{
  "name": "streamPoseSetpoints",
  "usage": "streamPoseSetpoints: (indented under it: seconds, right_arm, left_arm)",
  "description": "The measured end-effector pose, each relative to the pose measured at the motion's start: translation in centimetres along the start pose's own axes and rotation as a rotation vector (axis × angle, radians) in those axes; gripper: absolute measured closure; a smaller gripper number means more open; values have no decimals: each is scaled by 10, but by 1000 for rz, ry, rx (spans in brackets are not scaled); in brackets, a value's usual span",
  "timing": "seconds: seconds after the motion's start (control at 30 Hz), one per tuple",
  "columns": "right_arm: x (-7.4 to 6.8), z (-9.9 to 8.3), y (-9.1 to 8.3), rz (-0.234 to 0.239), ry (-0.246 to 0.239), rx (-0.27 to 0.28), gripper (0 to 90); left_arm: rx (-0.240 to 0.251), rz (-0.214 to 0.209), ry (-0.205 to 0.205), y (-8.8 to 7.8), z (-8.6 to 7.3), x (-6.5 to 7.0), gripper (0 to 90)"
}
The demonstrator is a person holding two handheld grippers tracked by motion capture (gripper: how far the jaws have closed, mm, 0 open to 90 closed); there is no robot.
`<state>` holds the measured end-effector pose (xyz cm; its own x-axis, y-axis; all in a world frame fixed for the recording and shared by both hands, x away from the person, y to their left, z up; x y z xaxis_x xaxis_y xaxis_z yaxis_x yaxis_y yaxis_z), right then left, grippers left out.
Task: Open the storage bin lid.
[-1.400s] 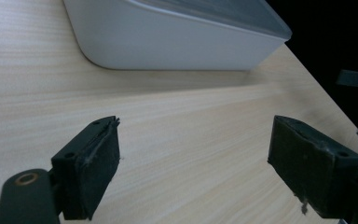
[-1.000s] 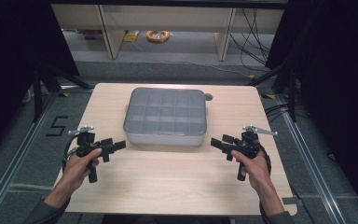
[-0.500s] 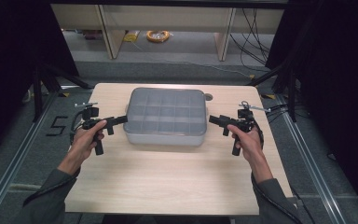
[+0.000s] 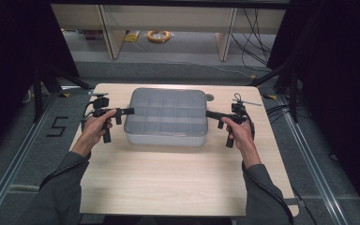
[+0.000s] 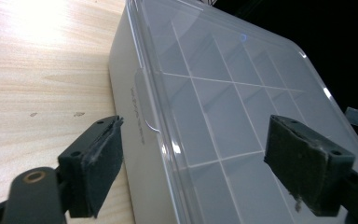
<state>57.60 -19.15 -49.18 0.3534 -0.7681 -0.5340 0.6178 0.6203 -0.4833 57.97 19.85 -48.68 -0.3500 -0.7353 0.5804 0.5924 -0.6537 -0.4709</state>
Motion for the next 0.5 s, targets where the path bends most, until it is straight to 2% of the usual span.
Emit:
streamPoseSetpoints:
  seconds: [0.03,0.1,0.17,0.2,0.23,0.3,0.4,0.47,0.5]
  right_arm:
    - [0,0,0,0,0,0,386]
    - [-4,-1,0,-7,60,-26,384]
    - [-2,1,1,-7,15,-11,386]
    - [-6,-1,1,-9,64,-41,387]
    - [-6,-1,1,-9,64,-41,387]
    - [-2,1,4,-26,6,-23,390]
    - [-2,1,7,-34,12,-28,405]
    - [1,1,11,-37,-22,-28,410]
    - [-4,0,10,-37,38,-50,412]
  left_arm:
    - [0,0,-3,1,0,-1,189]
    - [2,-1,-13,3,1,-3,192]
    - [1,5,-13,6,3,-5,197]
    - [-5,12,-10,7,3,-5,201]
    - [-4,15,-8,8,4,-6,201]
    - [-7,26,0,11,5,-6,204]
    - [-16,39,0,16,6,-8,209]
    - [-18,43,-4,20,7,-9,211]
    - [-21,43,-6,21,8,-8,212]
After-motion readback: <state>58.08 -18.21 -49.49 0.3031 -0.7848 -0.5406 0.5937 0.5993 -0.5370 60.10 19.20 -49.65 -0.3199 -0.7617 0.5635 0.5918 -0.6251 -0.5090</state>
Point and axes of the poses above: each handheld gripper's, and its own axes: y roughly forward along the jaws, z roughly out of its top, x roughly to its right, the point moved 7 cm from there along y, roughly forward along the jaws, and after that the axes turned 5 degrees about -z, right-handed, at the moved point
